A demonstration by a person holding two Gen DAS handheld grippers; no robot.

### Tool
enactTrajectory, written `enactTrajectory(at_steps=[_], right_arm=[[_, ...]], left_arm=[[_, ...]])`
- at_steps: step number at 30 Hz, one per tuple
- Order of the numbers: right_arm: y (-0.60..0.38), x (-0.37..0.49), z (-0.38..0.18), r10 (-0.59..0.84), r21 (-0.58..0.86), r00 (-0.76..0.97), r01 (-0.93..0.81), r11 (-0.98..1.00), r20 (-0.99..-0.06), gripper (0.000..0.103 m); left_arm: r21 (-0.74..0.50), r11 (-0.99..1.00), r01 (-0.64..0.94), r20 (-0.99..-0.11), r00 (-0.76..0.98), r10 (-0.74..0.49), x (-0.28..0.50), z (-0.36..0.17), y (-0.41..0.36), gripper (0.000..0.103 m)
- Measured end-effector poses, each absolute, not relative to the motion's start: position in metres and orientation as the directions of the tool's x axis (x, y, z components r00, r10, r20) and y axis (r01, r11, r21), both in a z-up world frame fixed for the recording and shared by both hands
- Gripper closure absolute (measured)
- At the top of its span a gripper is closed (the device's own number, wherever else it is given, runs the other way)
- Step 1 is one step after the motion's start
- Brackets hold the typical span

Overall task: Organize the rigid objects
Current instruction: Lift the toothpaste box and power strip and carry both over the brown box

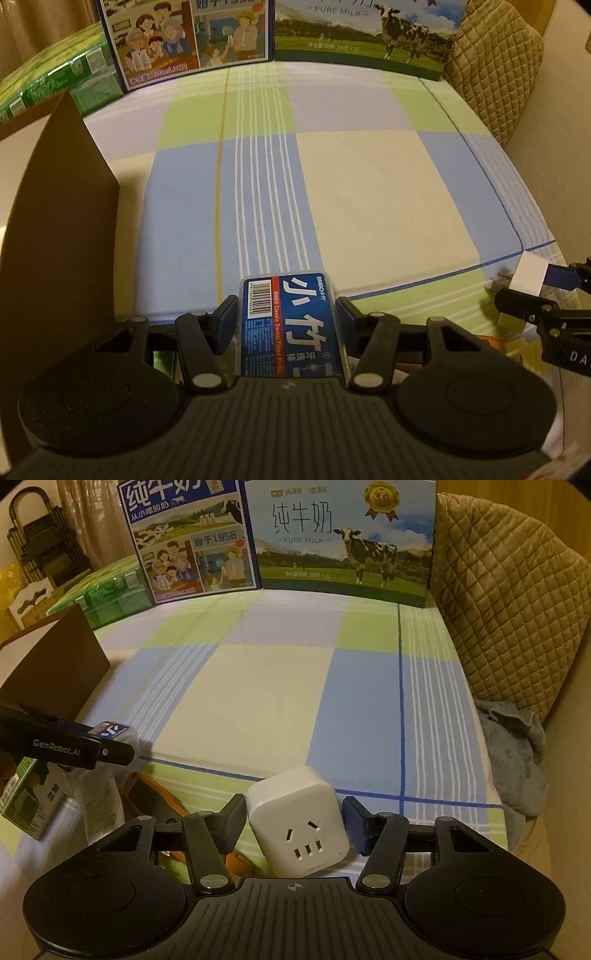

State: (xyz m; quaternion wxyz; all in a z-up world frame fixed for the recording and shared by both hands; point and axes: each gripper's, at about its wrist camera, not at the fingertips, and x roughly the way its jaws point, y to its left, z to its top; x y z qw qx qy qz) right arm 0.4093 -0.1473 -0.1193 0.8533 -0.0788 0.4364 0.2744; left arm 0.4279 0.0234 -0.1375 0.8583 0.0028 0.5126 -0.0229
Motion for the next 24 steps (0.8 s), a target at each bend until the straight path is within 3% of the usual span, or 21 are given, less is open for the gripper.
enactTrajectory(at_steps=[12,24], right_arm=[[-0.161,0.392,-0.093,0.433,0.195,0.504,-0.456,0.868,-0.748,0.052],[-0.134,0.349,-0.038,0.542,0.251,0.495,-0.537,0.805,-0.679,0.052]], left_arm=[[-0.06,0.996,0.063,-0.842,0.532,-0.084,0.395,-0.099,0.024,0.051],[-0.143,0.987,0.067,-0.763,0.628,-0.153,0.34,-0.039,0.049,0.051]])
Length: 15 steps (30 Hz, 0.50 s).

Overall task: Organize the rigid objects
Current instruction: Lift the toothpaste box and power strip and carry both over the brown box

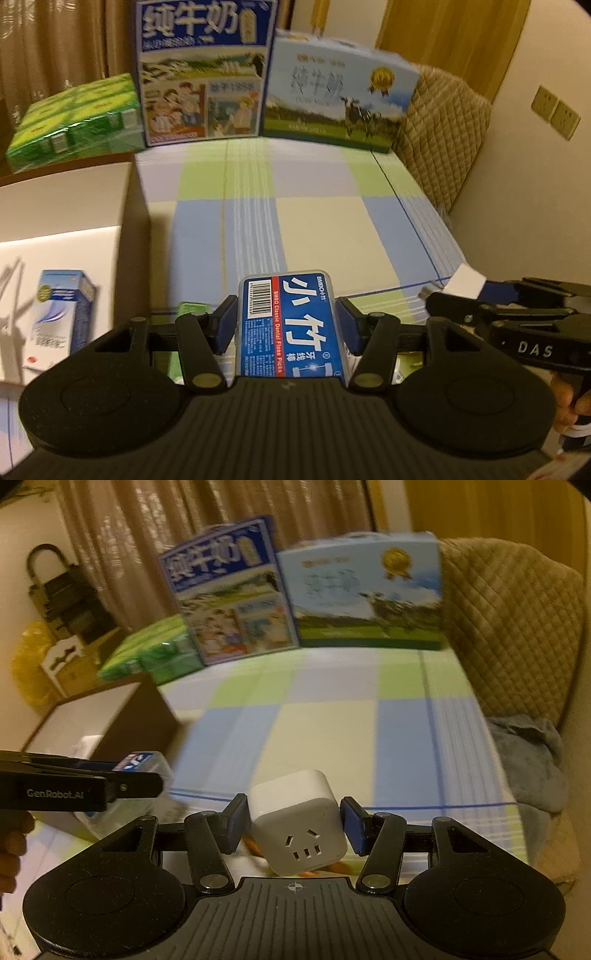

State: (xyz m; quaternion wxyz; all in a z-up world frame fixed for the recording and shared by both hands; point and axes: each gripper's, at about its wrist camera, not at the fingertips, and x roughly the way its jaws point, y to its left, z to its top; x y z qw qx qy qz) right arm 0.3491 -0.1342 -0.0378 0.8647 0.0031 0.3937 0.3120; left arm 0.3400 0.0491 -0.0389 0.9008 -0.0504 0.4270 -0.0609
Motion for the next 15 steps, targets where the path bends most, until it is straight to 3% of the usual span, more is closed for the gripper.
enactTrajectory(at_steps=[15], right_arm=[[-0.009,0.284,0.011,0.712,0.32,0.374,-0.703,0.636,-0.594,0.052]], left_arm=[[-0.139,0.987,-0.08,-0.678,0.734,-0.036,0.266,0.015,0.18,0.051]])
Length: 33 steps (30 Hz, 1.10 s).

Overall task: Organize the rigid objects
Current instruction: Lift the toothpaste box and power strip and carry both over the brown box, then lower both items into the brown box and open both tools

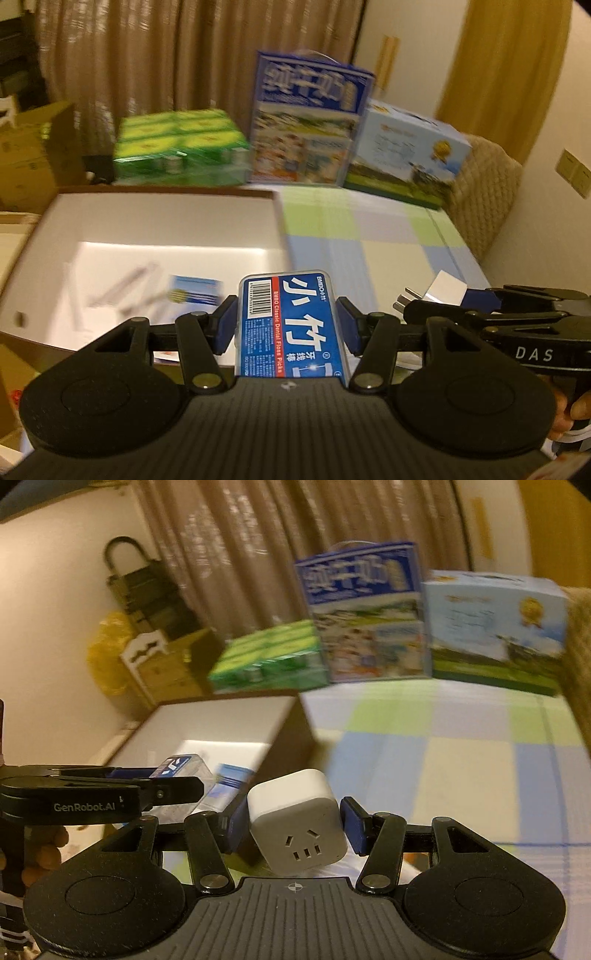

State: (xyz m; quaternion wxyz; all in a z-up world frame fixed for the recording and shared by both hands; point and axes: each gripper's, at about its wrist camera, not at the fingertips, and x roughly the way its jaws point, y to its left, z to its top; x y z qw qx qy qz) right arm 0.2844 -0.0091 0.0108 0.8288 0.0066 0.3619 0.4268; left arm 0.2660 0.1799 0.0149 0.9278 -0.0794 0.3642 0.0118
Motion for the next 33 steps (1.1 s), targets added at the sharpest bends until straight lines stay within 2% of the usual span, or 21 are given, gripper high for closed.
enactTrajectory(at_steps=[6,14,21,33], right_arm=[[0.06,0.277,0.013,0.741,0.322,0.335,-0.742,0.588,-0.582,0.052],[0.142,0.295,-0.006,0.701,0.282,0.35,-0.735,0.617,-0.622,0.052],[0.188,0.329,-0.023,0.627,0.214,0.394,-0.707,0.674,-0.673,0.052],[0.227,0.373,-0.055,0.506,0.11,0.432,-0.67,0.734,-0.746,0.052]], left_arm=[[-0.092,0.985,-0.147,-0.666,0.744,0.048,0.26,0.022,0.247,0.051],[-0.029,0.984,-0.177,-0.686,0.719,0.109,0.291,0.011,0.32,0.051],[0.004,0.988,-0.157,-0.719,0.685,0.112,0.34,-0.012,0.359,0.051],[0.066,0.992,-0.112,-0.787,0.605,0.121,0.401,-0.063,0.383,0.051]])
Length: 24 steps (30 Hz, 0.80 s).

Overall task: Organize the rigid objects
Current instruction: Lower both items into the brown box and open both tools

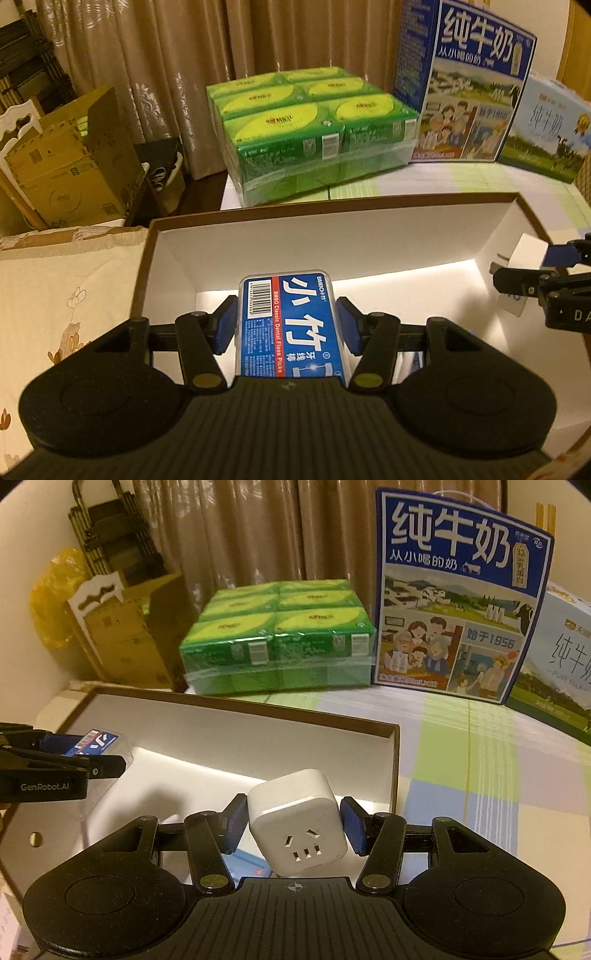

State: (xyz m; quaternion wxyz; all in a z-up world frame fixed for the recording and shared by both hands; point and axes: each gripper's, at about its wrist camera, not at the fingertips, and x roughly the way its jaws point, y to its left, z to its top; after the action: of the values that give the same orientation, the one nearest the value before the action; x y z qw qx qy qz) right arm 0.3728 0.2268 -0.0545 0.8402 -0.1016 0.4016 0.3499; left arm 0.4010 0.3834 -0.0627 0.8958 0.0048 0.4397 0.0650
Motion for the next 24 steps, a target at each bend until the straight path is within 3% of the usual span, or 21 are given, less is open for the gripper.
enactTrajectory(at_steps=[11,16,24], right_arm=[[0.237,0.383,-0.065,0.483,0.073,0.46,-0.663,0.745,-0.745,0.051],[0.233,0.382,-0.055,0.506,0.093,0.465,-0.664,0.742,-0.726,0.042],[0.209,0.353,-0.035,0.565,0.164,0.44,-0.67,0.724,-0.698,0.037]], left_arm=[[0.093,0.992,-0.08,-0.806,0.579,0.122,0.417,-0.077,0.381,0.049],[0.093,0.992,-0.084,-0.795,0.593,0.125,0.41,-0.067,0.382,0.048],[0.045,0.992,-0.114,-0.777,0.62,0.107,0.383,-0.039,0.386,0.045]])
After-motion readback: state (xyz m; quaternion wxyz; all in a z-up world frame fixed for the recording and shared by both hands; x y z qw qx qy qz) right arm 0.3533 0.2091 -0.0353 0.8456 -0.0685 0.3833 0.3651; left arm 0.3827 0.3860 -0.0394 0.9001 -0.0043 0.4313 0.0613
